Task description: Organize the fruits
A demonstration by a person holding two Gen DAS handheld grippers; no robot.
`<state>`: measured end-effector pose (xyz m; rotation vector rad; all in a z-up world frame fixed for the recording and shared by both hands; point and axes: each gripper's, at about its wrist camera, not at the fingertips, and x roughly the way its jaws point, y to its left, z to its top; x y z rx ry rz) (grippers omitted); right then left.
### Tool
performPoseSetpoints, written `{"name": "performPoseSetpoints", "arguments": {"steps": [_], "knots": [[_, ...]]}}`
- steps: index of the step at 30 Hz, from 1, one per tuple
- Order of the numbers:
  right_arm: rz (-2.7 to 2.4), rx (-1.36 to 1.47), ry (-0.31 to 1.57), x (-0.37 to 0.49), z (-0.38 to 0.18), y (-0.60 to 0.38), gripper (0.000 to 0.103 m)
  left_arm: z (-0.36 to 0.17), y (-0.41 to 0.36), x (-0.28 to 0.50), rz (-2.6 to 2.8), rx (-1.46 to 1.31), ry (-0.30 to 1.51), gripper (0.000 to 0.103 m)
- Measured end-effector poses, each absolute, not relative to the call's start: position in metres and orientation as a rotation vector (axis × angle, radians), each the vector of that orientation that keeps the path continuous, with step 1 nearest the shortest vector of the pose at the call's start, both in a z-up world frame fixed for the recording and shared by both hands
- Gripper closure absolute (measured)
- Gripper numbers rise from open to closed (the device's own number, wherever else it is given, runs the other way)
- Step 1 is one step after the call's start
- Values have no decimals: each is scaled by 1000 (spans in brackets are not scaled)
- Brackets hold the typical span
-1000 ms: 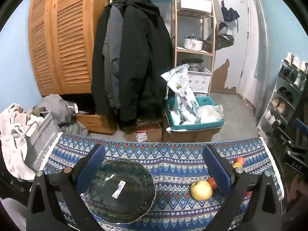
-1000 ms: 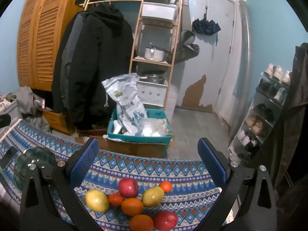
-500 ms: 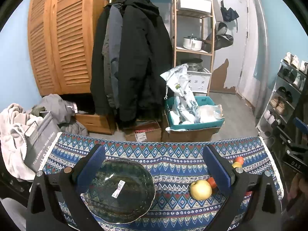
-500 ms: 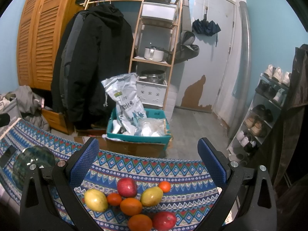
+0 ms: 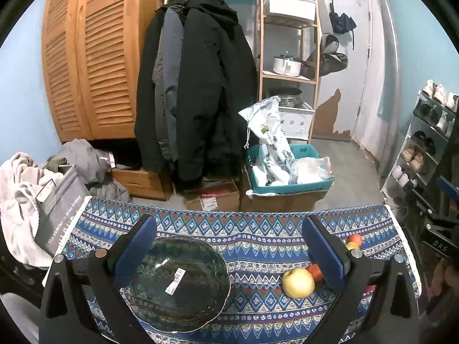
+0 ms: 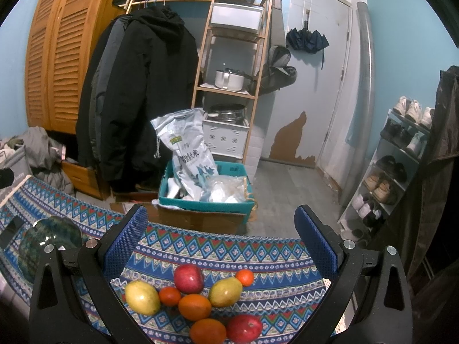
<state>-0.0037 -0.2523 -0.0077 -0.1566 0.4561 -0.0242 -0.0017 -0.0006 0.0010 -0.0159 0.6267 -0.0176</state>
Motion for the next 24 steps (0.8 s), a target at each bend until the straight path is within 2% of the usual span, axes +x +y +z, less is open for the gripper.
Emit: {"name": "performPoseSetpoints", "arguments": {"steps": [24], "knots": [[-27, -165, 458, -6, -7, -258, 3, 1, -1, -4, -20, -24, 622, 1]]}}
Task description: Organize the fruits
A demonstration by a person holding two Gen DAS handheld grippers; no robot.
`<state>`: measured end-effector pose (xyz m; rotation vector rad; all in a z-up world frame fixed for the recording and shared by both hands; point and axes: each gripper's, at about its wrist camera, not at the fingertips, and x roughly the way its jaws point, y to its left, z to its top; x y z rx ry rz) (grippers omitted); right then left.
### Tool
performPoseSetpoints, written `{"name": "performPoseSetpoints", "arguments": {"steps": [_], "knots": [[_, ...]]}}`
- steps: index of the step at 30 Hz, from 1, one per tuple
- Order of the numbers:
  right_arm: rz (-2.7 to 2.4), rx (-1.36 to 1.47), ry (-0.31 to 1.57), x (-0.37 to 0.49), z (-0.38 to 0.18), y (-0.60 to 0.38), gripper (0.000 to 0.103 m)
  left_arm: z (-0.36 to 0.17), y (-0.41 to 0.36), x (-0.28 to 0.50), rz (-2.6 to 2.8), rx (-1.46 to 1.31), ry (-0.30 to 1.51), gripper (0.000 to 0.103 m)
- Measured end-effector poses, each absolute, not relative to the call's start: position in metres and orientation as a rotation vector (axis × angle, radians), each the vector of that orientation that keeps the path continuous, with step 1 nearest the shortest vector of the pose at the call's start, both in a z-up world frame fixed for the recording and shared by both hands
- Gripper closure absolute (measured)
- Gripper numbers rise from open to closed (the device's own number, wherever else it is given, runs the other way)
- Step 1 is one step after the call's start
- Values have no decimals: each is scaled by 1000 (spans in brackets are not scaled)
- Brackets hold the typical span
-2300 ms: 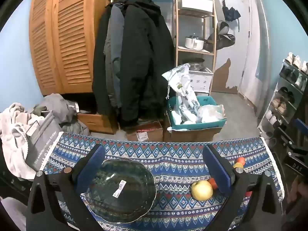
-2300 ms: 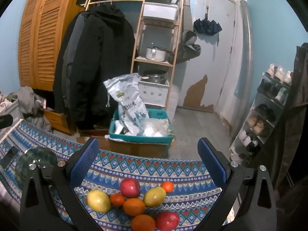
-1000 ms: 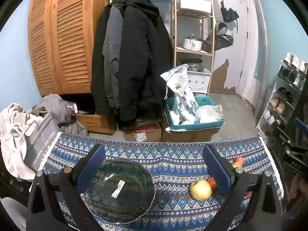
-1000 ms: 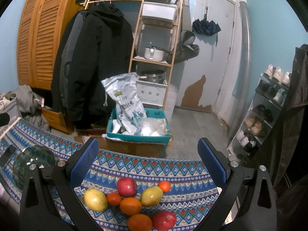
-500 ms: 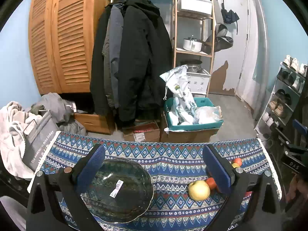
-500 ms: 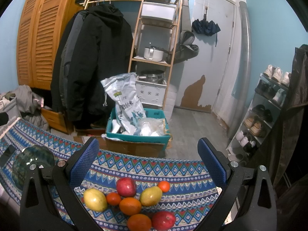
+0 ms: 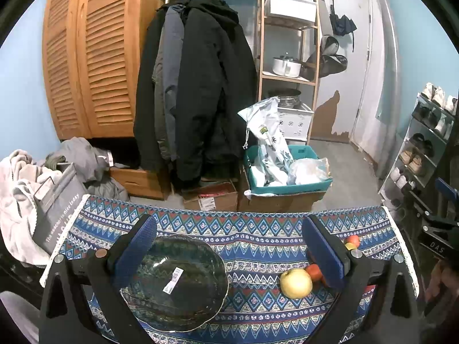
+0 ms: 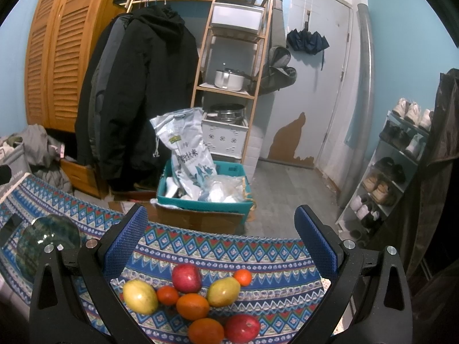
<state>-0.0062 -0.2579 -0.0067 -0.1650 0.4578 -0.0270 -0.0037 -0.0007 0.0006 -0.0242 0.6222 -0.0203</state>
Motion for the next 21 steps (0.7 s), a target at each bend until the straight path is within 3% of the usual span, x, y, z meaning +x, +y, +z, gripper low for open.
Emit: {"name": "performPoseSetpoints", "arguments": {"steps": [21], "knots": [[-31, -172, 460, -6, -5, -259, 3, 0, -1, -5, -24, -27, 619, 1]]}}
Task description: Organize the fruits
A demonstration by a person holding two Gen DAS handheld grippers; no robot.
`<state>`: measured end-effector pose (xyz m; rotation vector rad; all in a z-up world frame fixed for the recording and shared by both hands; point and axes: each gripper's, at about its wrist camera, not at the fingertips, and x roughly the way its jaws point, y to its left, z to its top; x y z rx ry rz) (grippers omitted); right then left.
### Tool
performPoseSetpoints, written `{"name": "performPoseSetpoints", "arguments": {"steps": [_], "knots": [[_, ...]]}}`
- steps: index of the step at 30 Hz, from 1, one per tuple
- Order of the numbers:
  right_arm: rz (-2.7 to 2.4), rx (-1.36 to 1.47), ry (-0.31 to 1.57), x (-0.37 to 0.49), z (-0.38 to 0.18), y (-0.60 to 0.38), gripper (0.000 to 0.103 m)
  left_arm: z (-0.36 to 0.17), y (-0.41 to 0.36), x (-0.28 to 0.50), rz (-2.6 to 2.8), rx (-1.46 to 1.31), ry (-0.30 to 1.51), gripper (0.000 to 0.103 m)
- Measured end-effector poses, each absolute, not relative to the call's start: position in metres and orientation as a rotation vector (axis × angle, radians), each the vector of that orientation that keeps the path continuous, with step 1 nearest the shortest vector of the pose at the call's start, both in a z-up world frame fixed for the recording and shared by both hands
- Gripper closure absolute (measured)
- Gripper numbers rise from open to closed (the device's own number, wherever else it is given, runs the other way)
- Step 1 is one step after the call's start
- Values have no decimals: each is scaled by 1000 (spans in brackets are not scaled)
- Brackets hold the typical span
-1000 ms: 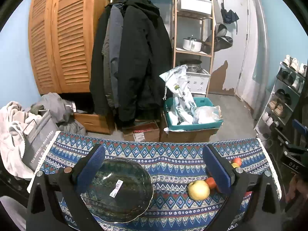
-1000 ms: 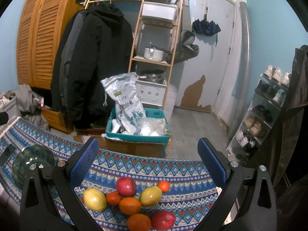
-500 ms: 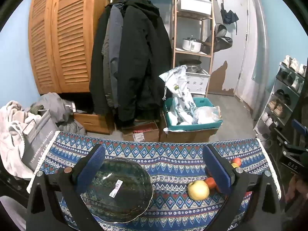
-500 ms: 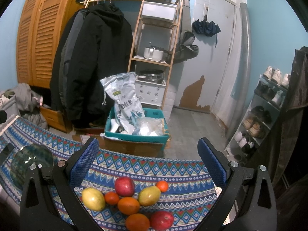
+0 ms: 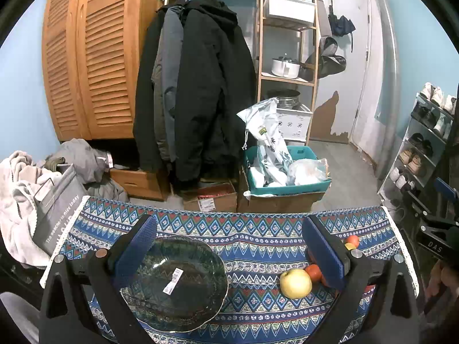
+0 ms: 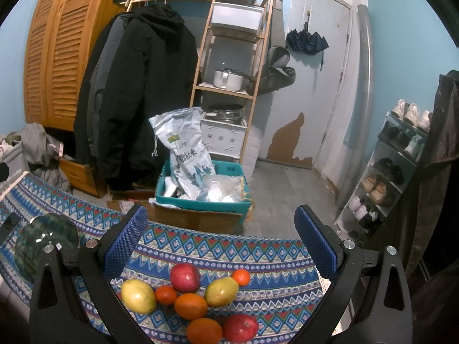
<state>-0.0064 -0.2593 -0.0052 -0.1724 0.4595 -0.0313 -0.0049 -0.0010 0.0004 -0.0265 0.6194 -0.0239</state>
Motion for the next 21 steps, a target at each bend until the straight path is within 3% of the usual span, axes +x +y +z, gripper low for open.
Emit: {"name": "performPoseSetpoints", "arguments": {"steps": [21], "knots": [[-38, -181, 464, -8, -7, -265, 3, 0, -2, -6, -23, -27, 619, 1]]}}
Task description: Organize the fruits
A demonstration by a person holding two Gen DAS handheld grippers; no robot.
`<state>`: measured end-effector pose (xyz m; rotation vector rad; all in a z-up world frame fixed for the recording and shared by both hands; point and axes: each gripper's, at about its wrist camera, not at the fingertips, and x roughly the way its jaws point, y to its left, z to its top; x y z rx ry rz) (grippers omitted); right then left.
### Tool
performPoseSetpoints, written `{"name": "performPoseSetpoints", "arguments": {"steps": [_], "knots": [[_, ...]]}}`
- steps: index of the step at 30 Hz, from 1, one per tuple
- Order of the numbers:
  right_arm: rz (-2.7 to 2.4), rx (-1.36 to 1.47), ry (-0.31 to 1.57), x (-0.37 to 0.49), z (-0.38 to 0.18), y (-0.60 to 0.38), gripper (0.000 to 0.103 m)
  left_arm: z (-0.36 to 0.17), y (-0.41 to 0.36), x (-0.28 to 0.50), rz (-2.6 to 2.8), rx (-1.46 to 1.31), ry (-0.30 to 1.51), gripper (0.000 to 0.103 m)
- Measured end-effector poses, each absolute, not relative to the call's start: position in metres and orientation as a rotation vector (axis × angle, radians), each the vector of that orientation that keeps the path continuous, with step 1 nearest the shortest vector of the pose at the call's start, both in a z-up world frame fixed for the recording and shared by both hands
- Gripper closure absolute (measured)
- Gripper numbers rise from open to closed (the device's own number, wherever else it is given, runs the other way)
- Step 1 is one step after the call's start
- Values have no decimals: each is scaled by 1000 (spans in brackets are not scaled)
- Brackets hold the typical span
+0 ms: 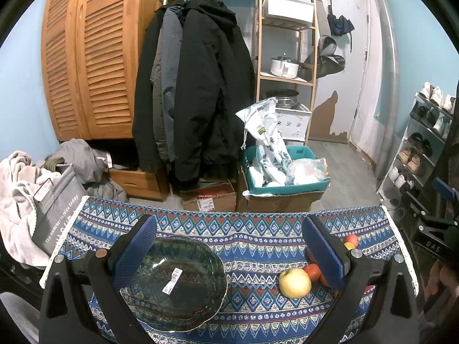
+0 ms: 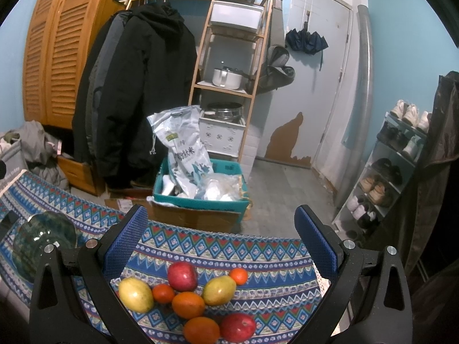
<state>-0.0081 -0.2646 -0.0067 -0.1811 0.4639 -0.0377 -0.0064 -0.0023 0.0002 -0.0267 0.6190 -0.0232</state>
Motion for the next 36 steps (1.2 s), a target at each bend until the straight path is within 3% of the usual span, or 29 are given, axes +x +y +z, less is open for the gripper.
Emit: {"name": "performPoseSetpoints", "arguments": {"steps": [15, 36], "knots": [[-55, -188, 495, -5, -12, -267, 3, -5, -15, -4, -43, -12, 630, 1], [-138, -157, 749, 10, -75, -318, 3, -86, -75, 26, -159, 114, 829, 1]]}}
